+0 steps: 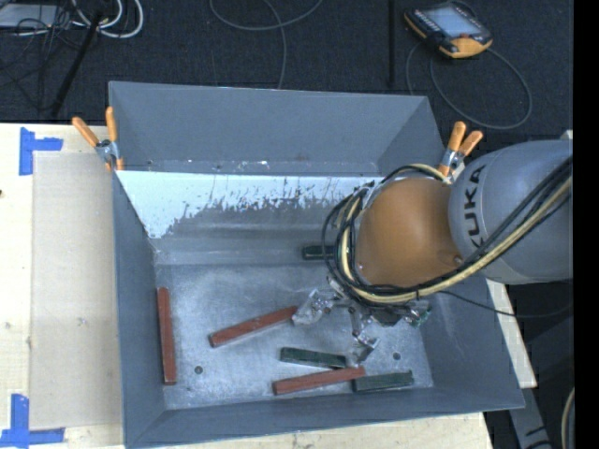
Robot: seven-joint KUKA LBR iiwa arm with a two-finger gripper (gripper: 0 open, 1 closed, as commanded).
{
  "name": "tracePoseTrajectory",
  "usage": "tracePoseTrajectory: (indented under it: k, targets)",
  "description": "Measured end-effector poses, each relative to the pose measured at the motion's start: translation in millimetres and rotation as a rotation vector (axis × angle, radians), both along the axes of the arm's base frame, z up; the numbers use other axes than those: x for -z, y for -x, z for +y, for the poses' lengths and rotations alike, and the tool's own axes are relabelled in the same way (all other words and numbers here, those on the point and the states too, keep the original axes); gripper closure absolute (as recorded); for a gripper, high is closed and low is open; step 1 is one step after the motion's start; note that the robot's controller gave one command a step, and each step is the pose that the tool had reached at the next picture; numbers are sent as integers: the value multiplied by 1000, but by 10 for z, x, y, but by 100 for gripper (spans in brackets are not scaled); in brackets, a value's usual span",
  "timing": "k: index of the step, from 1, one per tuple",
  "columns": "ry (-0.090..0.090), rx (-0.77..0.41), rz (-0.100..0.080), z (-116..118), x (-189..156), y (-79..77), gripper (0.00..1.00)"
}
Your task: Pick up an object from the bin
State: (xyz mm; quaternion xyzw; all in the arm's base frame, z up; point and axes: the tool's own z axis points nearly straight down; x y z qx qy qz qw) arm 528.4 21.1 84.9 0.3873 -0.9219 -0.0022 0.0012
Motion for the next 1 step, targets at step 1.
tracePoseTrajectory:
  k: [1]
  targets:
    - [2,216,-9,16,-53,95,0]
